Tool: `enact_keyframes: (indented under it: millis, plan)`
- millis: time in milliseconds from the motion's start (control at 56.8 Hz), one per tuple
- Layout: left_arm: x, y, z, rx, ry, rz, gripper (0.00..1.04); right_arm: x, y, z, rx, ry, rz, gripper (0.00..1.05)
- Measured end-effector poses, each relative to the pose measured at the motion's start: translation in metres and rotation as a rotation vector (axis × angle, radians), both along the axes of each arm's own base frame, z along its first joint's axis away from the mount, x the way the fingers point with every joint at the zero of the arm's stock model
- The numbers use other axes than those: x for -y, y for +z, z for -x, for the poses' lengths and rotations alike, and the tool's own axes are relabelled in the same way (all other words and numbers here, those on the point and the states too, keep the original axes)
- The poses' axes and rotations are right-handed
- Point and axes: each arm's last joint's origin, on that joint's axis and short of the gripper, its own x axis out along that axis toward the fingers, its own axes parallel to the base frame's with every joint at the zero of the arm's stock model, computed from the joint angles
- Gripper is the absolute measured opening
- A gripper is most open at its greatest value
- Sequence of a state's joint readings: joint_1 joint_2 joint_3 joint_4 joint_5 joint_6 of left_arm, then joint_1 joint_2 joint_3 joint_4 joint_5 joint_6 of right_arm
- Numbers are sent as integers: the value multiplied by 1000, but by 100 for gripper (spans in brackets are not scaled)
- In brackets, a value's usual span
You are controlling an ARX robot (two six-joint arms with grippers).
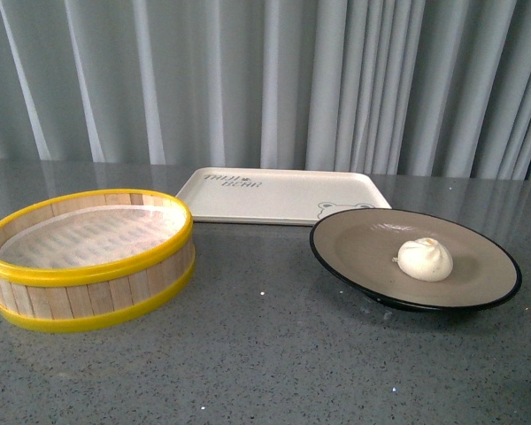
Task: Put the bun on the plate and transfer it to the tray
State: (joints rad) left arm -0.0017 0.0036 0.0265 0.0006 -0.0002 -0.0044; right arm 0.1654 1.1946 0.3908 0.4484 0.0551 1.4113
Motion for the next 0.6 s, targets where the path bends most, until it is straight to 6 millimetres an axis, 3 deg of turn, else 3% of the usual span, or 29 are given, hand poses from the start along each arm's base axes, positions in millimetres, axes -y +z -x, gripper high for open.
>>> enact_keyframes:
  millis: [599]
  plan:
    - [0, 0, 0, 0, 0, 0, 98, -1, -4, -38, -94, 15, -79, 96]
